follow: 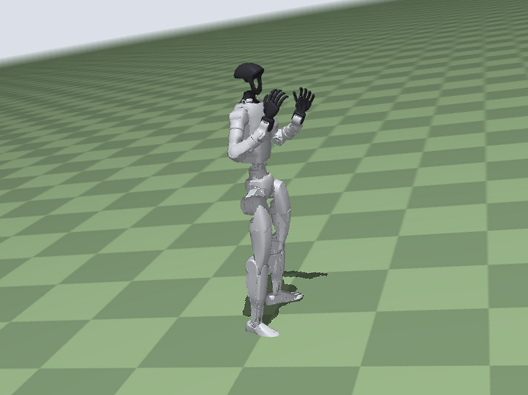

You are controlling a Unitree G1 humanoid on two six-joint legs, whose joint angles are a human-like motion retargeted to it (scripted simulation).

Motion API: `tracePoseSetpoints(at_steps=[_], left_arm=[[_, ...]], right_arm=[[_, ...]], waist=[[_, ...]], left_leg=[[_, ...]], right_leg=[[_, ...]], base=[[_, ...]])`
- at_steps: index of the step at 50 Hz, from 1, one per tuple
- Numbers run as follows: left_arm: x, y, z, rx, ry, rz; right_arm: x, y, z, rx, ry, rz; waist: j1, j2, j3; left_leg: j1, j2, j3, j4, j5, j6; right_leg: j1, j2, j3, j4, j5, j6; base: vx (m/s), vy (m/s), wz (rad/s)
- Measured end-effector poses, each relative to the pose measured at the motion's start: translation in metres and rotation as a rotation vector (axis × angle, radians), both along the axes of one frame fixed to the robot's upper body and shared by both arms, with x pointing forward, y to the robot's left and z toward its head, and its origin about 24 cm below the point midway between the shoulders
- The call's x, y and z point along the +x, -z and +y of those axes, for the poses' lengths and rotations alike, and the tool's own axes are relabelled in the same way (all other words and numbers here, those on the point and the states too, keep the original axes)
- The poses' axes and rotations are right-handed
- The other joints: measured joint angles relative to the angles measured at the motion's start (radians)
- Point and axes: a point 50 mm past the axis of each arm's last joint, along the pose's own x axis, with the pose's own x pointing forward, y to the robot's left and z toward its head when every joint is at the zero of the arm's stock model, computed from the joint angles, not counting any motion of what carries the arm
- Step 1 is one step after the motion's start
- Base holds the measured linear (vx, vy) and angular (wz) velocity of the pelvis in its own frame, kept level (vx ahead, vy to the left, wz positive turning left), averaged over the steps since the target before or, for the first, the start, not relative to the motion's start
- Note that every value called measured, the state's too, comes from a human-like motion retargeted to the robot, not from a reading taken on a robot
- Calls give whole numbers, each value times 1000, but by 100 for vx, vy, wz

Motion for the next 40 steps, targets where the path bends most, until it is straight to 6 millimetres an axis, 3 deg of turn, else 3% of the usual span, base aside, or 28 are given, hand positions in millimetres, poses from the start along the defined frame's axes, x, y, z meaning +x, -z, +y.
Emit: tracePoseSetpoints(at_steps=[5, 8, 10, 12, 16, 19, 22, 27, 29, 33, 37, 40], left_arm=[[32, -59, -76, -88, 178, -204], [43, -88, -98, -53, 183, -259], [45, -96, -100, -47, 168, -286], [41, -88, -90, -67, 151, -293], [19, -43, -56, -105, 145, -201], [5, -24, -54, -90, 224, -119], [2, -37, -67, -33, 268, -188], [14, -97, -104, -64, 232, -411], [18, -112, -113, -96, 217, -434], [22, -108, -114, -85, 236, -409], [14, -73, -92, 2, 280, -335], [3, -50, -84, 23, 305, -281]], right_arm=[[22, 1, 72, 122, -211, -29], [21, -10, 95, 118, -283, -78], [16, -25, 102, 121, -307, -162], [10, -45, 103, 147, -322, -265], [11, -86, 104, 237, -357, -399], [19, -100, 100, 245, -344, -408], [23, -83, 92, 206, -344, -344], [7, -22, 81, 140, -391, -148], [0, -13, 80, 130, -370, -135], [-6, -37, 79, 185, -340, -283], [0, -76, 86, 252, -388, -406], [8, -88, 92, 270, -425, -409]], waist=[[-14, -7, -15], [-25, -12, -30], [-39, -12, -35], [-52, -10, -37], [-58, -6, -34], [-22, -2, -28], [23, -4, -28], [50, -12, -27], [35, -14, -34], [13, -10, -50], [23, -5, -56], [43, -4, -53]], left_leg=[[2, -8, -16, 4, -2, 8], [-3, -12, -28, 1, 2, 12], [-6, -15, -33, -3, 6, 16], [-8, -17, -31, -7, 8, 20], [-4, -18, -7, -10, 5, 30], [0, -18, 7, -6, -1, 35], [-5, -14, -2, 1, -4, 32], [-24, -20, -71, 2, 5, 0], [-28, -28, -96, -5, 13, -13], [-27, -33, -106, -21, 26, -19], [-18, -28, -65, -21, 16, 5], [-14, -23, -38, -9, 3, 23]], right_leg=[[11, -12, -12, 5, -4, 0], [15, -17, -25, 2, -2, 0], [15, -20, -30, 1, -1, 0], [10, -21, -26, 0, 1, -3], [-1, -17, -1, -5, 7, -7], [-3, -15, 15, -11, 12, -4], [3, -12, 4, -17, 14, 0], [32, -28, -72, -11, -3, 0], [43, -39, -99, -6, -11, -1], [43, -42, -109, -7, -13, -10], [26, -32, -65, -14, -2, -4], [17, -25, -34, -20, 6, 0]], base=[[-2, 1, 8], [-3, 1, 21], [0, 0, 0], [0, 0, 0], [1, 0, -30], [1, 0, -20], [0, -1, 11], [0, 3, 74], [1, 5, 72], [0, 1, 13], [0, -2, -54], [0, -2, -49]])
